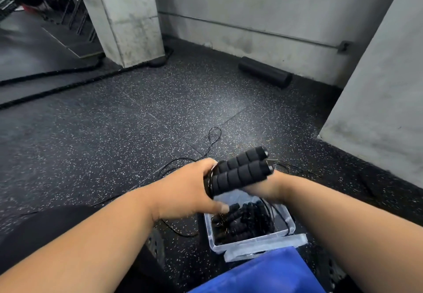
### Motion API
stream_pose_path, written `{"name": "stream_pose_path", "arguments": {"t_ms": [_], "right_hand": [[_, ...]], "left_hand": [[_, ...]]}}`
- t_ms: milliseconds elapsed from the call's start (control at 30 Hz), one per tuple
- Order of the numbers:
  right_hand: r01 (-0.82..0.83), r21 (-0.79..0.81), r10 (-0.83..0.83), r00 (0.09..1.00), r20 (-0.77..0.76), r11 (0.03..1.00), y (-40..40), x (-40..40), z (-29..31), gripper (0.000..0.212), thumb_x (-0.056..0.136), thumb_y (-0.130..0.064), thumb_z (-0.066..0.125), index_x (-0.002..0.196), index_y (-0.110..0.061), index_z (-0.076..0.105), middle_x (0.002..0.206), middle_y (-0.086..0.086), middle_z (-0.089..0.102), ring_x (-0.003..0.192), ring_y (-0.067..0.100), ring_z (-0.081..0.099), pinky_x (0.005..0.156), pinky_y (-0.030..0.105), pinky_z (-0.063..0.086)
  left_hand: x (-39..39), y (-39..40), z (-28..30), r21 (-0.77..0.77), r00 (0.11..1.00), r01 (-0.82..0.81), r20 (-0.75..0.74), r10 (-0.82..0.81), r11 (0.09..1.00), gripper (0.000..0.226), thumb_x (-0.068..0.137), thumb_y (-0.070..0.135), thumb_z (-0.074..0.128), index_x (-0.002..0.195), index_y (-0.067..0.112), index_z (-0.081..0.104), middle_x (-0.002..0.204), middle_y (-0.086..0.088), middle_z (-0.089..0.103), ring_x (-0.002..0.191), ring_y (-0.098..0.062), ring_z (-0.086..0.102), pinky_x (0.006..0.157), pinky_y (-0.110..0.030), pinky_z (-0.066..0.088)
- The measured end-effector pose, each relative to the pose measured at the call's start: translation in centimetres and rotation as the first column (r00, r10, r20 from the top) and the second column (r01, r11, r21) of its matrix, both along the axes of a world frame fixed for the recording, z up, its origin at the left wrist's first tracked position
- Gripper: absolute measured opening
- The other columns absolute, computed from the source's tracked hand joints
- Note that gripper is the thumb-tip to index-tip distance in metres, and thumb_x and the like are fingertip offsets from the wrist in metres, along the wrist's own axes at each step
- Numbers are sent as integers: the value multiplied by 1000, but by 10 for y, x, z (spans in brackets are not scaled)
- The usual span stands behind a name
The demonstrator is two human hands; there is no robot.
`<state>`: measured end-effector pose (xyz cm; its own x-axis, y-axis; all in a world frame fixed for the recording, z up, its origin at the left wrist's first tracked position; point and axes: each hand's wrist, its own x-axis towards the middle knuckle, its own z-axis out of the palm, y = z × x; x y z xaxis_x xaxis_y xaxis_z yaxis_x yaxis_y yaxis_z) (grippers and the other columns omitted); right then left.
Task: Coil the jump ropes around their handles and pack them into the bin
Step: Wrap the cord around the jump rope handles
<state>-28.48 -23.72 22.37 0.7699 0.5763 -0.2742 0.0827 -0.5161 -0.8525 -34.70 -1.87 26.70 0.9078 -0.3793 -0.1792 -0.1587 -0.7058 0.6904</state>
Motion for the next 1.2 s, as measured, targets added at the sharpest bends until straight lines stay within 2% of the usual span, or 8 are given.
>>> {"name": "stream_pose_path", "arguments": {"t_ms": [167, 300, 433, 567, 700, 867, 967, 1200], "right_hand": [[47, 53, -39, 989, -142, 998, 37, -15, -23, 32, 91, -36, 55, 82, -6, 51, 71, 6, 46, 67, 18, 38, 64, 34, 34], [-95, 75, 112, 958, -265, 993, 37, -25, -15, 17, 89, -24, 54, 86, -8, 60, 70, 15, 55, 58, 10, 52, 58, 24, 40], [2, -156, -32, 981, -190, 988, 42, -16, -29, 25, 85, -43, 63, 75, -20, 60, 70, 5, 53, 53, 15, 43, 55, 28, 31], [9, -312, 58, 977, 205, 950, 41, -22, 1, 34, 97, -45, 62, 75, -20, 54, 66, -8, 57, 60, 10, 50, 55, 26, 36], [-65, -433, 315, 782, 537, 899, 41, -36, 54, 38, 99, -48, 58, 75, -20, 52, 70, -5, 59, 62, 11, 49, 56, 28, 37], [-174, -497, 439, 756, 486, 850, 25, -30, 74, 32, 81, -54, 78, 83, -24, 69, 70, -12, 62, 61, 4, 51, 53, 20, 34], [-195, -326, 322, 857, 403, 925, 13, -17, 71, 45, 68, -51, 91, 76, -17, 64, 62, -5, 57, 54, 6, 44, 51, 23, 32], [-99, 182, 90, 995, 53, 978, -5, 0, 40, 25, 94, -22, 66, 82, 0, 63, 73, 1, 59, 72, 18, 53, 68, 33, 45]], "left_hand": [[0, 3, -4, -236, 988, -57, -153, 21, 970, 74, 74, 30, 97, 121, 34, 40, 85, 14, 66, 69, -1, 57, 64, -22, 48], [-9, -5, -7, -377, 972, -7, -220, -82, 926, 101, 76, 20, 97, 147, 52, 32, 103, 3, 73, 91, -19, 72, 82, -36, 60], [1, -1, -11, -485, 948, -273, -282, 147, 831, 69, 80, 11, 92, 135, 32, 57, 93, -5, 67, 75, -16, 65, 67, -32, 58], [27, 33, -11, -97, 847, -525, 33, 530, 845, 55, 76, 29, 90, 119, 35, 55, 91, 7, 70, 66, -11, 66, 60, -27, 50], [25, 27, -22, 370, 946, -322, 167, 279, 871, 49, 74, 33, 78, 115, 32, 51, 85, 9, 65, 76, -16, 64, 60, -29, 43], [0, -15, -33, 505, 991, 112, 12, -137, 856, 37, 77, 37, 80, 99, 38, 50, 87, 9, 65, 84, -24, 65, 69, -31, 50], [-12, -18, -18, 388, 971, 234, -49, -234, 892, 38, 74, 34, 84, 79, 42, 47, 71, 11, 60, 65, -11, 58, 58, -25, 44], [-7, 12, 8, -263, 989, 104, -75, -128, 959, 59, 74, 28, 98, 115, 38, 57, 97, 16, 66, 85, -4, 61, 75, -25, 49]]}}
